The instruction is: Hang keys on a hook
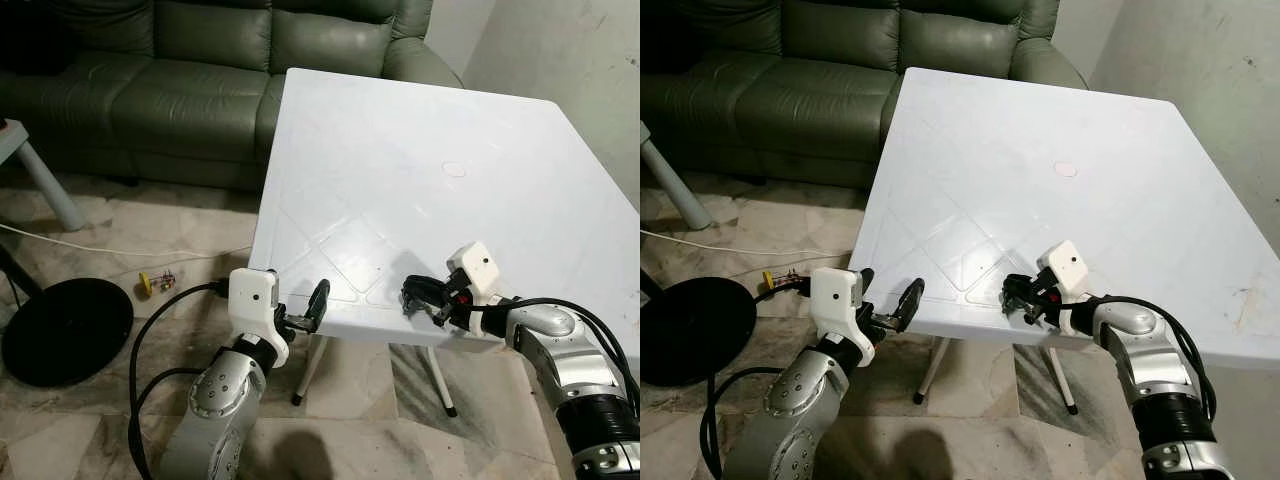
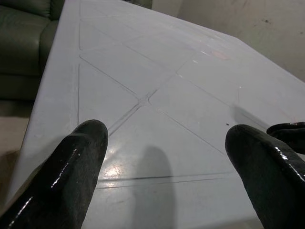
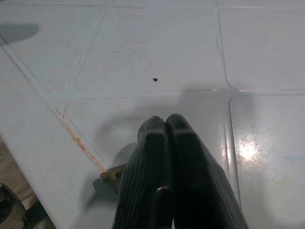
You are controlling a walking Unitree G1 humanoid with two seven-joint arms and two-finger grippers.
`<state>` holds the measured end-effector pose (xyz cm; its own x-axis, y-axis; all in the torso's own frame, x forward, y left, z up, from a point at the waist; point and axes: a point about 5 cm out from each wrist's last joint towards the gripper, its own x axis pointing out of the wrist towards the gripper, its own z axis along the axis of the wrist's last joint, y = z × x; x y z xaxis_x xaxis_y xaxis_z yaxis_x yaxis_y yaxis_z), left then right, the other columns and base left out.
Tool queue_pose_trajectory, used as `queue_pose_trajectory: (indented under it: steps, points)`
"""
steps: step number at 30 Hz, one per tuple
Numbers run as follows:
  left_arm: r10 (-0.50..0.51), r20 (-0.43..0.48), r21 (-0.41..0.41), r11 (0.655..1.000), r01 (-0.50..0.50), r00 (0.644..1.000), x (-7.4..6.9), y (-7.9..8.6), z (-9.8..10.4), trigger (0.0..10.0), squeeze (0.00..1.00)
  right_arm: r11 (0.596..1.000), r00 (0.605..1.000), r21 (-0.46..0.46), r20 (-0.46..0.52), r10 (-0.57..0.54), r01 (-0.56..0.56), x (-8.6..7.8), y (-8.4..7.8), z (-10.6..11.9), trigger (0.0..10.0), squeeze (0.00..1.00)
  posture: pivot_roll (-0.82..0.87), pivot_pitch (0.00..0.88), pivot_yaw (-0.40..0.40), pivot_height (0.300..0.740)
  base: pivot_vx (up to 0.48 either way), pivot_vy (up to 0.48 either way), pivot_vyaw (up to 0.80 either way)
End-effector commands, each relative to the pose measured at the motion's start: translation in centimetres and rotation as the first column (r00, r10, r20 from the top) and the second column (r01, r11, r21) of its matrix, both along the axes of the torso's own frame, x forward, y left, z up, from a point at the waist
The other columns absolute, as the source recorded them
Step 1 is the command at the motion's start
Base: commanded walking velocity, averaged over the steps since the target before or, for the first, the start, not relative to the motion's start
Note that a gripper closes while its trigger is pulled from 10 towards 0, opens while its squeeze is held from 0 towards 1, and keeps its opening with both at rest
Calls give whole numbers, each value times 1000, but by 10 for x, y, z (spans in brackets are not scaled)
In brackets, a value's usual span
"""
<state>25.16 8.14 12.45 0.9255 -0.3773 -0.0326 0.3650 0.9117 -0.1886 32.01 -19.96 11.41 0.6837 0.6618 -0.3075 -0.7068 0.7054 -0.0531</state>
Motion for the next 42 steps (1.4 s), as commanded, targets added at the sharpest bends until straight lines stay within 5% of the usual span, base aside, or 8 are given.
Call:
queue_pose_trajectory:
  steps: [1, 6, 18, 26, 27, 28, 32, 42]
  points:
    - [-5, 16, -19, 1000, 5, 1000, -1, -4, 6, 10000, 0, 1000, 999, -16, -32, -4, 4, -5, -7, -7, 2745, 0, 84, 137, -126, 740, 0, 0, 0]
    - [-2, 13, -21, 1000, 2, 1000, -1, -3, 5, 10000, 0, 1000, 1000, 26, -6, -14, 15, -3, -6, -2, 0, 0, 85, 136, -126, 740, 0, 0, 0]
    - [0, 34, -22, 1000, 0, 999, 13, 1, 9, 10000, 0, 855, 905, 435, 176, -386, 280, 28, -13, 60, 0, 0, 87, 93, -114, 740, 0, 0, 0]
    - [-20, 159, 49, 999, 12, 987, 55, 12, 36, 10000, 0, 743, 789, 598, 281, -546, 301, 27, -10, 101, 0, 0, 80, 38, -109, 740, 0, 0, 0]
    - [0, 176, 38, 999, -7, 984, 65, 15, 43, 10000, 0, 736, 766, 595, 292, -572, 323, 25, -9, 101, 5647, 0, 75, 22, -106, 740, 0, 0, 0]
    - [14, 184, 29, 999, -20, 983, 70, 17, 48, 10000, 0, 728, 747, 595, 299, -594, 341, 23, -8, 101, 9020, 0, 73, 13, -105, 740, 0, 0, 0]
    - [88, 193, -15, 996, -87, 977, 83, 26, 57, 10000, 0, 677, 639, 566, 311, -703, 470, 12, -7, 90, 10000, 0, 64, 0, -93, 740, 0, 0, 0]
    - [164, 94, -99, 983, -155, 982, 70, 37, 20, 10000, 0, 720, 728, 485, 220, -649, 496, -30, 50, 27, 10000, 0, 36, 0, -59, 740, 0, 0, 0]
